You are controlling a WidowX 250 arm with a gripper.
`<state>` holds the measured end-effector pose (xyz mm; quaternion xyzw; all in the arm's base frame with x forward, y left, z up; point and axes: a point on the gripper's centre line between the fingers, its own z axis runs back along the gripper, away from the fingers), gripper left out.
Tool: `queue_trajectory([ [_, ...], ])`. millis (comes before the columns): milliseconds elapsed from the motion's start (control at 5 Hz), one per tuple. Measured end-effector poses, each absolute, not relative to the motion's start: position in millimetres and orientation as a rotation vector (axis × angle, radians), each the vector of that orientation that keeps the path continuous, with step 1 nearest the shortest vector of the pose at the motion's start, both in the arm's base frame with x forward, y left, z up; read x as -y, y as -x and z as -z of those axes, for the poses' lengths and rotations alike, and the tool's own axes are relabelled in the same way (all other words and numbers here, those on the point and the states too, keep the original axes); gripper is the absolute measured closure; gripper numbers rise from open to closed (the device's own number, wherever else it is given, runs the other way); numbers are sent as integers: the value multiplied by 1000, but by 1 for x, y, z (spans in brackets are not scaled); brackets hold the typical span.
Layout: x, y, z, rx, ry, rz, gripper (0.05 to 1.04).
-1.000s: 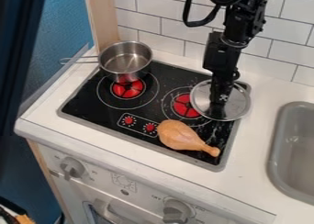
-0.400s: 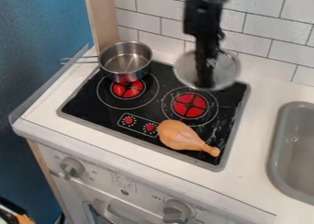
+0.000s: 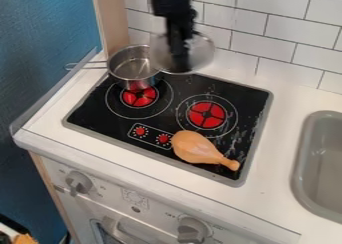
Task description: Cover the silver pot with the silver lid
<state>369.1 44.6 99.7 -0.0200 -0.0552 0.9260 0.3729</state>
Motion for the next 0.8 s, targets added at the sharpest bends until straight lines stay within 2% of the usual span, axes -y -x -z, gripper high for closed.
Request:
queue_trajectory([
  [200,-88,-368,-99,153,39,-2526,801],
  [400,-104,-369,-81,116,-35,-2586,801],
  [800,-129,-378,-55,60,-104,-2633,801],
])
